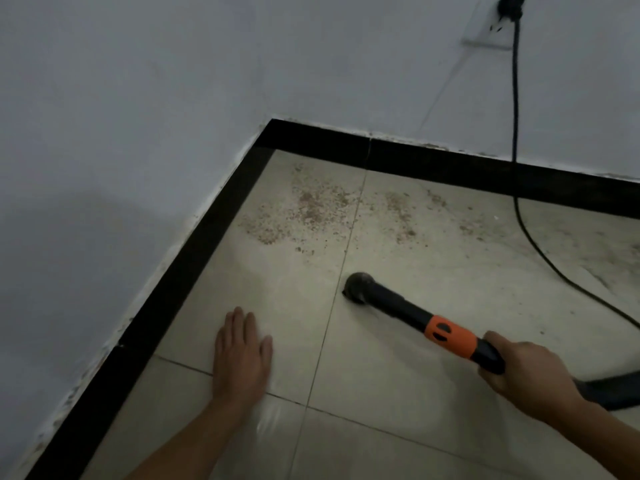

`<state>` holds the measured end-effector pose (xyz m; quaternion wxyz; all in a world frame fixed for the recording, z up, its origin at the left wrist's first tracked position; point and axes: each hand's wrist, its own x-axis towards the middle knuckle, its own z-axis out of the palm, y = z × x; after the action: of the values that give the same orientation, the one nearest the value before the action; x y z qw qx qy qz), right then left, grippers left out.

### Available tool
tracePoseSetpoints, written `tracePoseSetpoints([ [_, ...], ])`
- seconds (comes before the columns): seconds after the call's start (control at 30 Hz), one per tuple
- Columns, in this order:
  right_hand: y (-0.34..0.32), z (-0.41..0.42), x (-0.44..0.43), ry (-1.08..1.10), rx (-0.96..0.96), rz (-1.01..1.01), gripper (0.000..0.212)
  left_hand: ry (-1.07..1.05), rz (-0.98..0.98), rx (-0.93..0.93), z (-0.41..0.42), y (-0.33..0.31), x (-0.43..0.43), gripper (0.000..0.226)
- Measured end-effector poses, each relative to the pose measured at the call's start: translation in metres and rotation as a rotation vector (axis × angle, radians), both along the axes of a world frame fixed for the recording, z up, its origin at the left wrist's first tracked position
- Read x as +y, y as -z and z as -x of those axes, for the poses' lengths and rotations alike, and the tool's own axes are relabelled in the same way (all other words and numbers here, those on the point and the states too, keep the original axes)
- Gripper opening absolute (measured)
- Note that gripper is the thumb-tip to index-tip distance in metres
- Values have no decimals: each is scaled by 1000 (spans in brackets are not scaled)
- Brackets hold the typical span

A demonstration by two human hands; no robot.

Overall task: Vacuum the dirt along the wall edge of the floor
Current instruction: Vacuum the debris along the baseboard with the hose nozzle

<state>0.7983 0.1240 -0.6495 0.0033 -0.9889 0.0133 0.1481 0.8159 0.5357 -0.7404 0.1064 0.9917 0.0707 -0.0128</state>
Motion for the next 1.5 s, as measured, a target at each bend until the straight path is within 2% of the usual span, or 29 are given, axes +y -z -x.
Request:
tracePoseSetpoints([
  [0.1,-3,-17,25,130,-72,-64,21,30,11,2,12,2,7,67],
  [0.33,14,-15,81,-119,-42,3,22,36,24,28,16,9,14,68],
  [0.47,-1,-52,97,25,-88,-62,21,57,11,15,24,11,20,68],
  [0.67,12,-39,115,-139,-66,14,24,38,9,38,25,12,21,70],
  [0.83,8,-77,125,-44,-111,-40,23,42,25,21,26,10,20,67],
  [1.0,19,-80,145,-263,-82,45,27,30,33,28,25,10,21,66],
  [1.17,17,-117,157,-117,-152,-28,25,28,43,8,24,9,20,62],
  [1.33,24,-115,164,-251,-104,-1,27,-12,34,8,23,9,20,62],
  [1.5,15,-138,175,-166,-131,-67,27,-7,35,-6,23,7,20,59],
])
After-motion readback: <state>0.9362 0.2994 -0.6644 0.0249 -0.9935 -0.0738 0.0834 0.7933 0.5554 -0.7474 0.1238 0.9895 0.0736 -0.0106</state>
